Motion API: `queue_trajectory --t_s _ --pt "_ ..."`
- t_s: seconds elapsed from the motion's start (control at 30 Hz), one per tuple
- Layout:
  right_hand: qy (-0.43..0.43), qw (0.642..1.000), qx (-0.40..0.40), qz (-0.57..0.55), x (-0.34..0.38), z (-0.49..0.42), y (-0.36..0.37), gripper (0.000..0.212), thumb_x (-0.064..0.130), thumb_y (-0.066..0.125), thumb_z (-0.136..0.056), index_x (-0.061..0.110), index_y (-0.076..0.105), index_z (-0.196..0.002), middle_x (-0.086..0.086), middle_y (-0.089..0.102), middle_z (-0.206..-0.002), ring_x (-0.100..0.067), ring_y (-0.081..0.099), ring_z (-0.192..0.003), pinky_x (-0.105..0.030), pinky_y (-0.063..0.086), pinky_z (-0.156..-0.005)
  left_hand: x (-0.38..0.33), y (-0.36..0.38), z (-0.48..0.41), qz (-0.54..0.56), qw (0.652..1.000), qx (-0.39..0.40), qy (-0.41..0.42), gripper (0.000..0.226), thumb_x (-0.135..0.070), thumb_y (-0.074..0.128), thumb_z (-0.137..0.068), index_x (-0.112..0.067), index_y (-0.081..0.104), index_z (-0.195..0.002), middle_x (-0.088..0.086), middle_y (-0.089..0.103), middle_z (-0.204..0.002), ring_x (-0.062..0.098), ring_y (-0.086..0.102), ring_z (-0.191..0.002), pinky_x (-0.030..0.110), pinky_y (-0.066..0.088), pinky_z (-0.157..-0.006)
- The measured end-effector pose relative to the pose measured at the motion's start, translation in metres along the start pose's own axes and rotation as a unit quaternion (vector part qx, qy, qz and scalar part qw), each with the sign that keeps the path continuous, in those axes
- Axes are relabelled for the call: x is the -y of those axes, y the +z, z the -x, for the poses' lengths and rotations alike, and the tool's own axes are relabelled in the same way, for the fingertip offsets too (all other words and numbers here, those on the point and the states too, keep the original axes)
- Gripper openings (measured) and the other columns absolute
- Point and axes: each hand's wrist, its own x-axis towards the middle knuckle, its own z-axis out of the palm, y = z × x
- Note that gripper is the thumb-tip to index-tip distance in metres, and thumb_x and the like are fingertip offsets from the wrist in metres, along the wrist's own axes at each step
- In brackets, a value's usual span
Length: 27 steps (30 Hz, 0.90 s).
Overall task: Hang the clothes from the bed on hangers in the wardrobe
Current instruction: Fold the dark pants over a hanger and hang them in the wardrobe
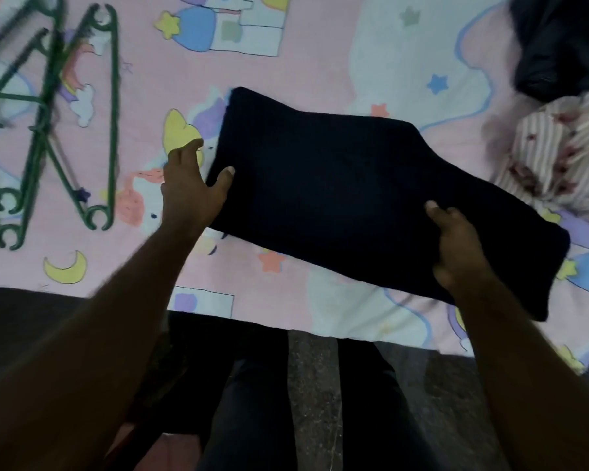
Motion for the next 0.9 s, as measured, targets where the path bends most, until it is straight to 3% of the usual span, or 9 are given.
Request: queue_trajectory --t_s 0.07,0.17,0.33,0.43,0.5,0.57,0.67,0.77,0.9 --pt "-0.012 0.998 -0.003 0.058 -0.016 -0.009 -0.008 0.053 0.028 0.078 -0.082 0.004 0.058 -0.125 -0.011 0.069 -0.118 -0.027 0.066 -0.11 -0.042 0.053 -0.097 -0.006 0.014 -0.002 0.03 0.997 0.05 -0.05 0.072 -0.044 0.067 -0.087 -0.007 0.039 -0.143 0.015 0.048 -0.138 0.029 0.048 -0.126 0.041 0.041 -0.104" --pt "-0.056 0.989 -0.009 0.139 -0.018 -0.008 -0.01 0.033 0.008 0.067 -0.09 0.003 0.058 -0.121 -0.01 0.068 -0.115 -0.023 0.066 -0.107 -0.035 0.054 -0.095 -0.007 0.022 -0.004 0.059 0.991 0.046 -0.111 0.073 -0.045 0.068 -0.086 -0.006 0.04 -0.142 0.016 0.053 -0.135 0.028 0.054 -0.122 0.036 0.044 -0.102" --pt "-0.139 0.975 -0.088 0.152 0.003 0.014 -0.048 0.019 0.013 0.065 -0.093 0.016 0.058 -0.111 -0.002 0.068 -0.107 -0.011 0.067 -0.098 -0.024 0.055 -0.085 -0.005 0.021 0.001 0.025 0.992 0.062 -0.112 0.067 -0.045 0.07 -0.085 -0.007 0.047 -0.135 0.017 0.06 -0.127 0.031 0.06 -0.112 0.043 0.049 -0.097" --pt "-0.095 0.978 -0.129 0.133 -0.011 0.017 -0.077 0.026 0.022 0.067 -0.091 0.012 0.06 -0.115 -0.001 0.069 -0.107 -0.013 0.067 -0.099 -0.033 0.055 -0.092 -0.016 0.024 0.013 0.001 0.994 0.073 -0.082 0.063 -0.041 0.071 -0.086 -0.005 0.05 -0.132 0.02 0.061 -0.123 0.033 0.061 -0.109 0.037 0.046 -0.091" --pt "-0.022 0.986 -0.104 0.128 -0.024 0.011 -0.09 0.044 0.037 0.072 -0.083 0.014 0.061 -0.118 -0.002 0.07 -0.112 -0.018 0.068 -0.103 -0.042 0.055 -0.095 -0.027 0.031 0.022 0.003 0.994 0.079 -0.073 0.058 -0.039 0.07 -0.087 -0.005 0.053 -0.13 0.018 0.064 -0.121 0.032 0.062 -0.109 0.034 0.045 -0.09" --pt "-0.005 0.985 -0.087 0.15 -0.028 0.004 -0.092 0.042 0.037 0.072 -0.085 0.014 0.061 -0.119 -0.003 0.07 -0.112 -0.019 0.068 -0.103 -0.043 0.055 -0.094 -0.034 0.038 0.028 0.008 0.992 0.094 -0.078 0.057 -0.038 0.069 -0.088 -0.006 0.051 -0.131 0.016 0.063 -0.124 0.032 0.06 -0.114 0.037 0.046 -0.095" --pt "-0.046 0.974 -0.107 0.194 -0.018 0.0 -0.094 0.03 0.019 0.066 -0.093 0.007 0.059 -0.119 -0.003 0.067 -0.109 -0.02 0.066 -0.103 -0.036 0.055 -0.092 -0.038 0.041 0.031 -0.006 0.992 0.083 -0.095 0.053 -0.035 0.067 -0.09 -0.003 0.05 -0.13 0.019 0.062 -0.124 0.034 0.058 -0.116 0.037 0.043 -0.097" --pt "-0.142 0.949 -0.171 0.226 -0.004 0.007 -0.113 0.03 0.019 0.064 -0.094 0.007 0.057 -0.121 0.001 0.064 -0.109 -0.011 0.061 -0.099 -0.021 0.051 -0.087 -0.042 0.038 0.031 0.008 0.996 0.039 -0.081 0.045 -0.037 0.065 -0.091 -0.002 0.058 -0.119 0.022 0.067 -0.11 0.035 0.063 -0.104 0.036 0.045 -0.089" --pt "-0.108 0.949 -0.219 0.199 -0.024 0.012 -0.152 0.029 0.022 0.062 -0.093 0.011 0.058 -0.119 -0.003 0.067 -0.111 -0.019 0.064 -0.105 -0.043 0.053 -0.095 -0.047 0.044 0.036 0.039 0.993 0.062 -0.093 0.05 -0.049 0.064 -0.087 -0.009 0.059 -0.116 0.017 0.068 -0.102 0.031 0.064 -0.097 0.038 0.049 -0.087"
